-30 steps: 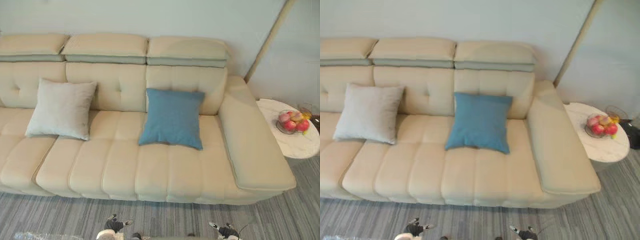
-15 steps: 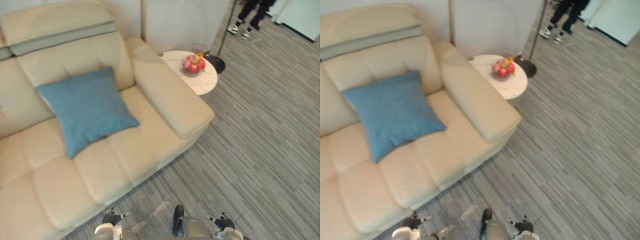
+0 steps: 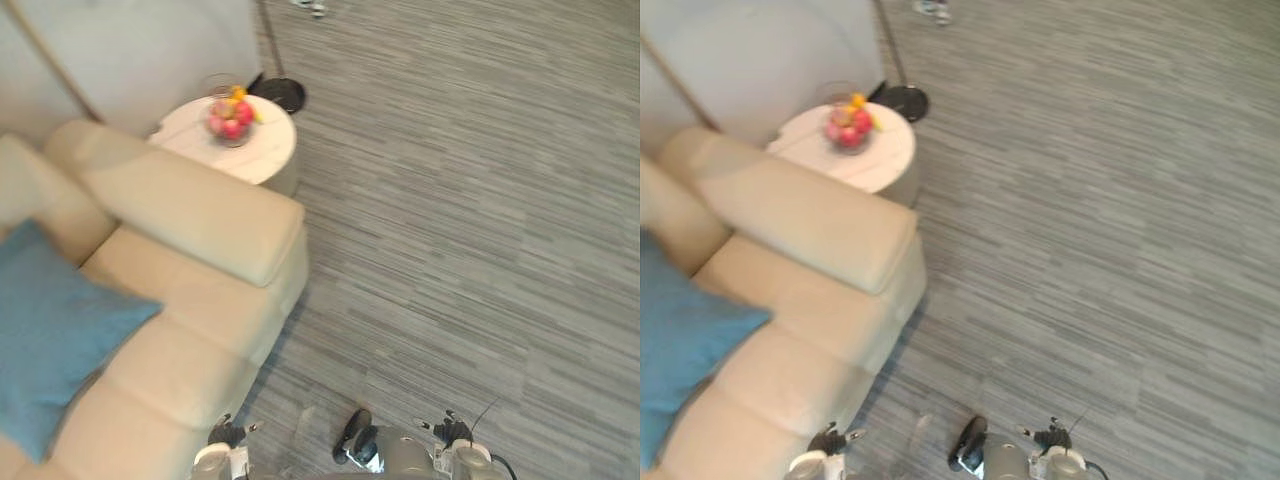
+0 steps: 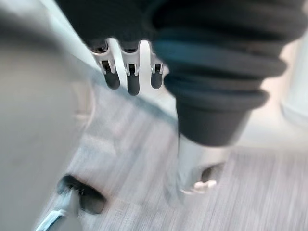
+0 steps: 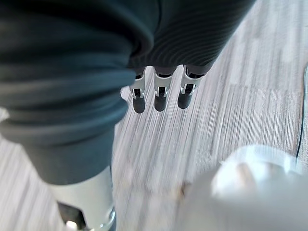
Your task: Pick up cushions and gather them together orderly.
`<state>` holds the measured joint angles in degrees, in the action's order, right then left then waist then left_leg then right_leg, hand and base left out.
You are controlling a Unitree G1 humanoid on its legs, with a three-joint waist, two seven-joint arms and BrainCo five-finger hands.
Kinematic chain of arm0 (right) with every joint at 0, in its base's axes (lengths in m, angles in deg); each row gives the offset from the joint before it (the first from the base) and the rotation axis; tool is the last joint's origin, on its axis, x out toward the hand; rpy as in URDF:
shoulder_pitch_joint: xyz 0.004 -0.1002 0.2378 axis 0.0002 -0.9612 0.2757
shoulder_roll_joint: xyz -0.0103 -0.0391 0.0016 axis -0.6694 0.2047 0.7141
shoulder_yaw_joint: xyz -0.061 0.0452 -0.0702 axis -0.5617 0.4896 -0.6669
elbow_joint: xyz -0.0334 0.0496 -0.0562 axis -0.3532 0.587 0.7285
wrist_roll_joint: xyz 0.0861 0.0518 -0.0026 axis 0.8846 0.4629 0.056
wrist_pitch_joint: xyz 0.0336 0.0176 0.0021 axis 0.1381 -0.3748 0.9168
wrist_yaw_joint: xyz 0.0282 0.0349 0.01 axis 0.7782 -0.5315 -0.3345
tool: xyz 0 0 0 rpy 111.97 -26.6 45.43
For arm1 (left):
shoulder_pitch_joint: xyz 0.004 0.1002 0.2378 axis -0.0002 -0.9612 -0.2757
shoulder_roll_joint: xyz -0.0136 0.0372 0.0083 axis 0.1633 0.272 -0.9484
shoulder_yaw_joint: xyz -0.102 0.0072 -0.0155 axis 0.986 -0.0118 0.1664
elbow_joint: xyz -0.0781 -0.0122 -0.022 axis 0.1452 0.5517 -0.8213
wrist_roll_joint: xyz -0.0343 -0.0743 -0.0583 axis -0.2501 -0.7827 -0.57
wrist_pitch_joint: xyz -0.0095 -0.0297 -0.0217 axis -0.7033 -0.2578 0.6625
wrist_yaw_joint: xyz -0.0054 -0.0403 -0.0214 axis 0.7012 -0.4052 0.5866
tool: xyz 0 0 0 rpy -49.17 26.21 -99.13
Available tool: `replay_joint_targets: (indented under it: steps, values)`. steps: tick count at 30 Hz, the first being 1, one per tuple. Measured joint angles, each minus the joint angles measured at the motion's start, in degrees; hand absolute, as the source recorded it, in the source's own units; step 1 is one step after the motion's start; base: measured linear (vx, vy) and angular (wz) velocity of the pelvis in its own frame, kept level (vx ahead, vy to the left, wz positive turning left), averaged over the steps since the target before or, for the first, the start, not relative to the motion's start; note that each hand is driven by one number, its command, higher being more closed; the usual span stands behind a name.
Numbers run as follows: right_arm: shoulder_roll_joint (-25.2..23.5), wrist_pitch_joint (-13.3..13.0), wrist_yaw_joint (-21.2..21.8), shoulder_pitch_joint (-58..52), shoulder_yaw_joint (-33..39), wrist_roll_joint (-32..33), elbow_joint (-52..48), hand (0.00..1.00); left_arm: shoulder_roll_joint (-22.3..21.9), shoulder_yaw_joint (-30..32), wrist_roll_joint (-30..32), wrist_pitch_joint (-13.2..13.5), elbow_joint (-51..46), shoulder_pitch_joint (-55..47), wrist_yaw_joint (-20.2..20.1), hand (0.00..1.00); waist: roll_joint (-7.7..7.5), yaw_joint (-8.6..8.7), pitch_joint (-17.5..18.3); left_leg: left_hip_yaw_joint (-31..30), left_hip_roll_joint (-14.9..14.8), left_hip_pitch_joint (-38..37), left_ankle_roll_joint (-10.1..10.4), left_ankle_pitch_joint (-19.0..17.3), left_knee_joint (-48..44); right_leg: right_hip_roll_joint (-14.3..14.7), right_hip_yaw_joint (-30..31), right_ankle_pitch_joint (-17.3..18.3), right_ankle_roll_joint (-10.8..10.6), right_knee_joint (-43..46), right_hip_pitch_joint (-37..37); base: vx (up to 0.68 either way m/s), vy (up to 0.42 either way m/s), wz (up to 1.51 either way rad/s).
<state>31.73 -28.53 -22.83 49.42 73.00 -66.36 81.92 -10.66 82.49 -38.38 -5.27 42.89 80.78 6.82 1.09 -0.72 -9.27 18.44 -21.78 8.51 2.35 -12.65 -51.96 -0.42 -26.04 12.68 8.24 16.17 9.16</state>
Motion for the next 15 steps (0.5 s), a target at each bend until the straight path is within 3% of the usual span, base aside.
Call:
replay_joint_targets:
  steps: [1, 4, 5, 6, 7, 8, 9, 10, 11, 12, 13, 14, 15]
  values:
    - [0.2, 0.0, 0.0, -0.4, 0.8, 0.0, 0.0, 0.0, 0.3, -1.3, -1.0, 0.1, 0.0, -0.2, 0.0, 0.0, -0.6, 0.05, -0.6, -1.9, 3.8, 1.5, 0.3, -1.2, 1.9, 0.5, 3.1, -0.1, -0.1, -1.4, -2.3, 0.33, -0.097, -1.36]
    - [0.5, 0.1, -0.2, -1.5, 2.6, 0.0, 0.0, 0.0, -0.3, -2.6, -2.1, 0.1, -1.0, -0.2, -0.1, 0.0, 0.12, 0.01, -0.6, -4.8, 12.9, 5.0, 1.6, -3.2, 14.6, 1.5, 10.5, -0.9, -1.2, -4.7, -6.2, 0.28, -0.02, -1.29]
    - [0.3, 0.0, -0.2, -1.3, 3.8, 0.2, -0.2, 0.0, -0.9, -2.6, -2.1, 0.1, -1.0, -0.1, -0.2, 0.0, 0.7, -0.23, -1.0, -9.0, 17.5, 6.6, 2.0, -2.9, 23.6, 1.9, 13.9, -1.3, -2.0, -6.2, -7.6, 0.34, 0.055, -1.26]
    - [0.3, 0.0, -0.2, -1.3, 3.9, 0.3, -0.2, 0.0, -1.0, -2.6, -2.1, 0.1, -1.0, 0.0, -0.2, 0.0, 0.96, -0.41, -1.0, -10.6, 18.7, 6.7, 2.6, -2.5, 26.3, 2.0, 14.8, -1.5, -2.3, -6.8, -7.9, 0.29, 0.067, -1.31]
    - [0.5, 0.0, -0.2, -1.6, 3.9, 0.5, -0.2, 0.0, -1.5, -2.7, -2.1, 0.2, -1.0, 0.1, -0.3, 0.0, 1.66, -1.13, -1.0, -15.3, 21.4, 7.1, 3.5, 0.6, 34.4, 2.7, 17.2, -2.0, -3.1, -8.7, -9.3, 0.32, 0.104, -1.33]
    - [-0.2, 0.0, -0.3, -2.7, 4.0, 0.5, -0.3, 0.0, -1.9, -2.4, -2.3, 0.1, -0.8, 0.0, -0.4, 0.0, 2.29, -1.83, -0.7, -17.7, 21.9, 6.6, -0.3, 8.5, 36.9, 3.9, 19.9, -2.0, -3.8, -10.6, -11.2, 0.33, 0.117, -1.29]
    - [-0.5, 0.0, -0.3, -2.7, 4.0, 0.5, -0.4, 0.0, -2.2, -2.2, -2.5, 0.1, -0.8, -0.1, -0.5, 0.0, 2.32, -1.97, -0.7, -17.6, 21.8, 6.3, -1.9, 9.2, 36.8, 4.1, 20.6, -1.8, -4.1, -10.6, -11.6, 0.35, 0.117, -1.03]
    - [-2.1, 0.0, -0.6, -2.8, 4.5, 0.5, -1.7, 0.0, -1.8, -1.3, -2.7, 0.0, -0.9, 0.1, -0.6, 0.0, 1.51, -2.03, -0.8, -15.2, 21.6, 4.7, -2.5, 8.3, 36.5, 3.3, 21.8, -1.1, -5.2, -9.6, -12.3, 0.34, 0.072, -1.04]
    - [-4.2, -0.2, -0.6, -3.8, 4.5, 0.5, -5.1, 0.0, -1.7, -0.5, -2.7, 0.0, -1.7, 0.1, -0.8, 0.0, 0.22, -2.42, -1.4, -11.3, 20.4, 2.0, -2.8, 6.1, 37.1, 2.5, 21.8, 0.6, -8.0, -3.6, -10.5, 0.31, 0.059, -1.07]
    - [-4.5, -0.4, -0.6, -3.8, 4.6, 0.5, -5.2, 0.0, -1.6, -0.4, -2.7, 0.0, -1.9, 0.1, -1.0, 0.0, 0.02, -2.74, -1.4, -10.5, 20.2, 1.5, -2.7, 5.5, 37.1, 2.3, 21.5, 1.1, -8.8, -1.9, -9.8, 0.32, 0.071, -1.2]
    - [-5.3, -0.5, -0.6, -3.7, 4.5, 0.5, -5.2, 0.0, -1.3, -0.4, -2.7, 0.0, -1.9, 0.1, -1.3, 0.0, -0.58, -2.97, -1.2, -8.0, 19.8, 0.0, -3.2, 4.8, 37.4, 1.2, 19.8, 2.5, -11.1, 3.1, -7.8, 0.23, 0.074, -1.14]
    - [-5.5, -0.7, -0.6, -3.5, 4.4, 0.5, -5.2, 0.0, -1.0, -0.4, -2.6, -0.2, -1.6, 0.0, -1.3, 0.0, -1.16, -2.94, -0.8, -4.2, 19.6, -2.9, -3.3, 4.6, 39.3, -1.7, 14.8, 3.7, -12.8, 9.2, -5.1, 0.22, 0.074, -1.12]
    - [-5.5, -0.7, -0.6, -3.3, 4.3, 0.5, -5.2, 0.0, -1.0, -0.5, -2.6, -0.2, -1.5, 0.0, -1.3, 0.0, -1.15, -2.93, -0.8, -3.4, 19.5, -3.5, -3.3, 4.6, 39.7, -2.4, 13.6, 3.7, -12.7, 10.0, -4.7, 0.2, 0.064, -1.19]
